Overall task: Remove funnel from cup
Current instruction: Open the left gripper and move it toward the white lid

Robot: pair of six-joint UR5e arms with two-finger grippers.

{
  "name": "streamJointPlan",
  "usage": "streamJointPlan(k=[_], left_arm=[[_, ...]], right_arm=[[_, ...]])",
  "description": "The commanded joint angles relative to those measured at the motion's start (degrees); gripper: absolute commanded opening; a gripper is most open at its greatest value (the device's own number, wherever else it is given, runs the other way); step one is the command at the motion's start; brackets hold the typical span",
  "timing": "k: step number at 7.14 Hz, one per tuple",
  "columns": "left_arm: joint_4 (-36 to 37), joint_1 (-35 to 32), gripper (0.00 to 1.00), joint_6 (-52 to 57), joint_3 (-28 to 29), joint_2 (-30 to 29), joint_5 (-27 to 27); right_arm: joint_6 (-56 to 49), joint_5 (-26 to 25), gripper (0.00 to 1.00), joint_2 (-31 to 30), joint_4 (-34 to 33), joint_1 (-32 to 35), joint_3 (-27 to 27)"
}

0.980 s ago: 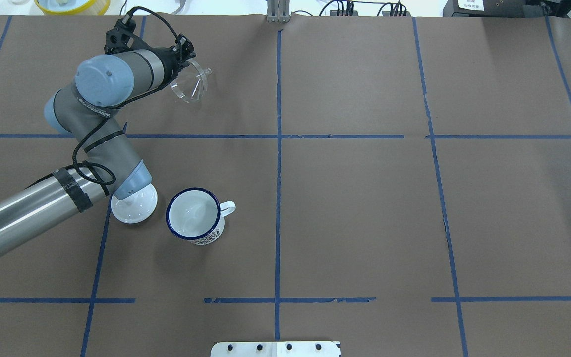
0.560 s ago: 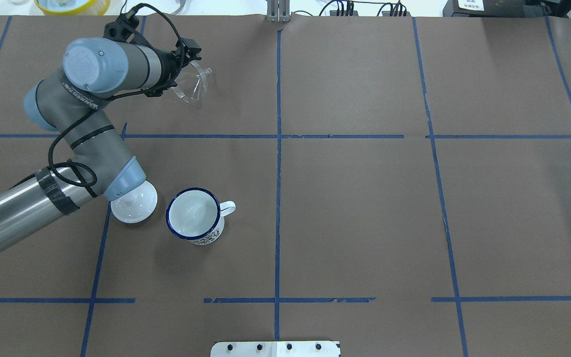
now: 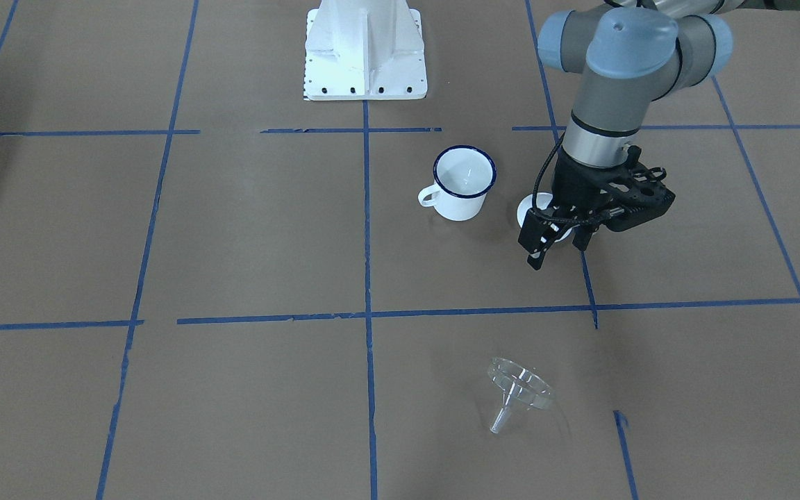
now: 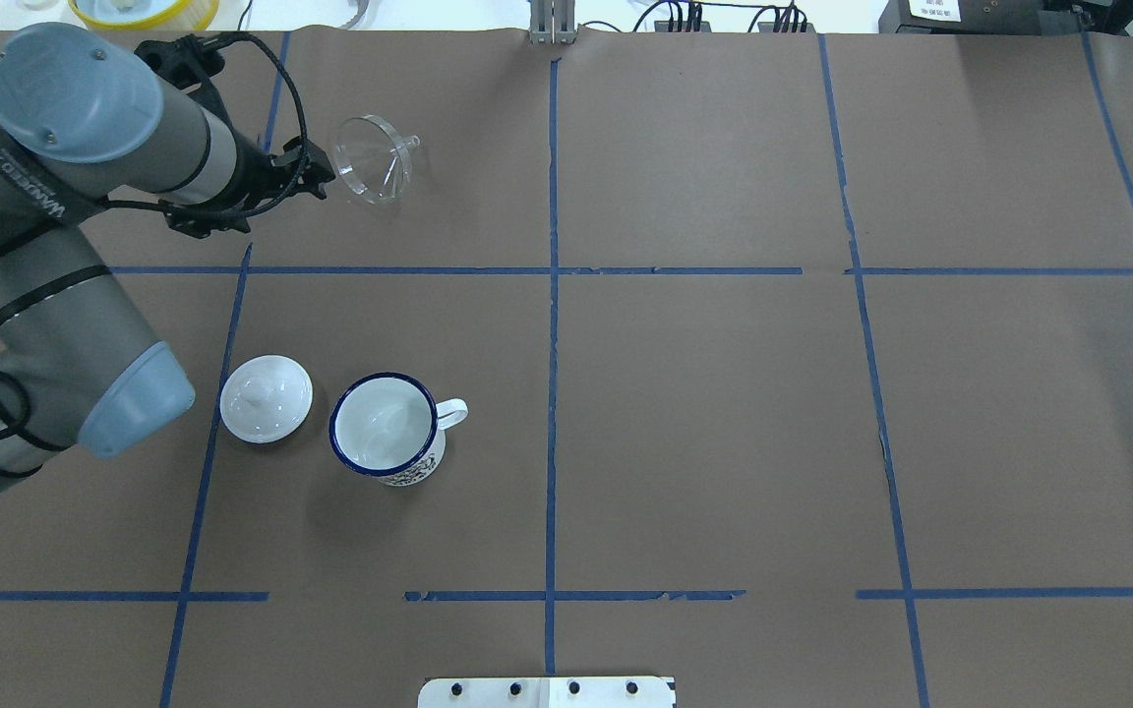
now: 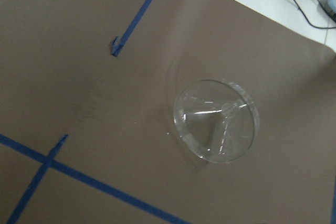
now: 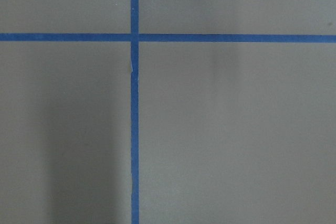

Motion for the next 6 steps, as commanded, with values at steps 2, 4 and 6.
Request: streamJointPlan(k=[2, 4, 6], left_arm=[[2.0, 0.3, 0.88, 6.2, -3.0, 7.8, -13.5], [-3.9, 3.0, 0.88, 1.8, 2.1, 7.5, -13.4], [-6.7, 5.3, 0.87, -0.3, 3.7, 7.9, -11.9]], right_arm=[[0.0, 0.0, 1.00, 0.0, 0.0, 0.0, 0.0], [0.0, 0.0, 1.00, 0.0, 0.0, 0.0, 0.0], [0.0, 0.0, 1.00, 0.0, 0.0, 0.0, 0.0]])
